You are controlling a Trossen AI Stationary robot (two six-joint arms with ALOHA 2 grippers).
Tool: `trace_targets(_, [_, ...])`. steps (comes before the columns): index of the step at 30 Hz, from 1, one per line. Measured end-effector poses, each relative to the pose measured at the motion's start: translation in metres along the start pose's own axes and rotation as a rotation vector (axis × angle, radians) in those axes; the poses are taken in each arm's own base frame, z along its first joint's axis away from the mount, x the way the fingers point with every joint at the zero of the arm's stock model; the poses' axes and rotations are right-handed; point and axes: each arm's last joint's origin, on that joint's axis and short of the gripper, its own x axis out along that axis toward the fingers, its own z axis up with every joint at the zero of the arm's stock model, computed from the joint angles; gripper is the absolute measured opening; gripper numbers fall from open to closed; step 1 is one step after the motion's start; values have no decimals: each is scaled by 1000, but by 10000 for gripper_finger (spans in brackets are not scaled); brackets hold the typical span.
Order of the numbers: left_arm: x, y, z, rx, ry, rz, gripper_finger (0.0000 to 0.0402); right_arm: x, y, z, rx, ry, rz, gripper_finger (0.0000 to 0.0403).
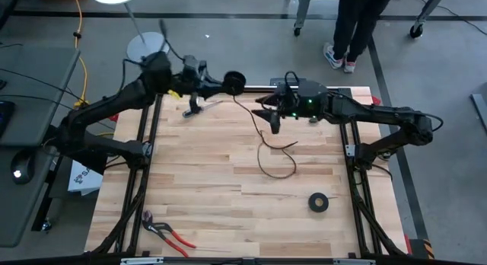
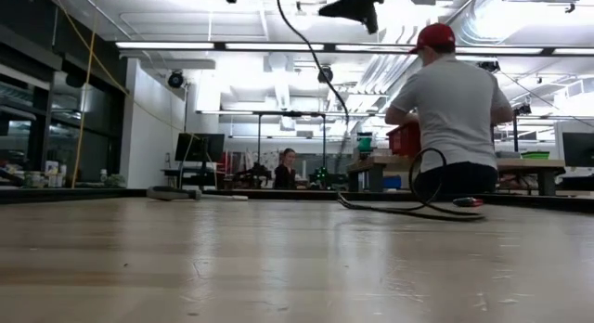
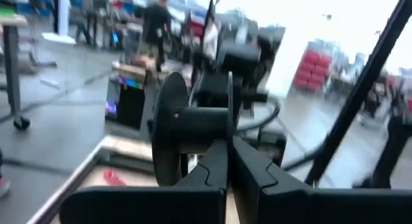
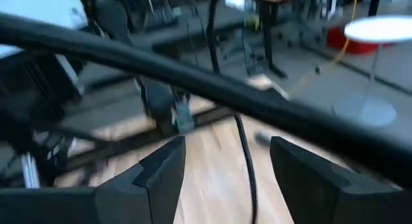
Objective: Coil cords
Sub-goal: Coil the black wire on the black spool
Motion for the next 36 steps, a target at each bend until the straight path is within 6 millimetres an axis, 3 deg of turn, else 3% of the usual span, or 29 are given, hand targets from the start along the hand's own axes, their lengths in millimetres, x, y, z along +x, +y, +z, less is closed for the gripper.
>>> trace_targets(4, [-5, -4, 7, -42, -52, 25, 0, 16, 2, 3, 13, -114, 67, 220])
trace_targets(12, [-4, -10, 7, -64, -67, 41, 0, 41, 8, -18, 17, -71, 30, 220])
trace_targets(18, [-16, -19, 12, -6, -62, 1, 0, 42, 16, -21, 6, -104, -139, 220])
trace_targets(28, [-50, -35, 14, 23, 14, 26, 0, 41, 32, -19, 80, -156, -95, 220])
trace_targets(36, [-48, -42, 15, -1, -6, -11, 0, 39, 47, -22, 78, -159, -104, 220])
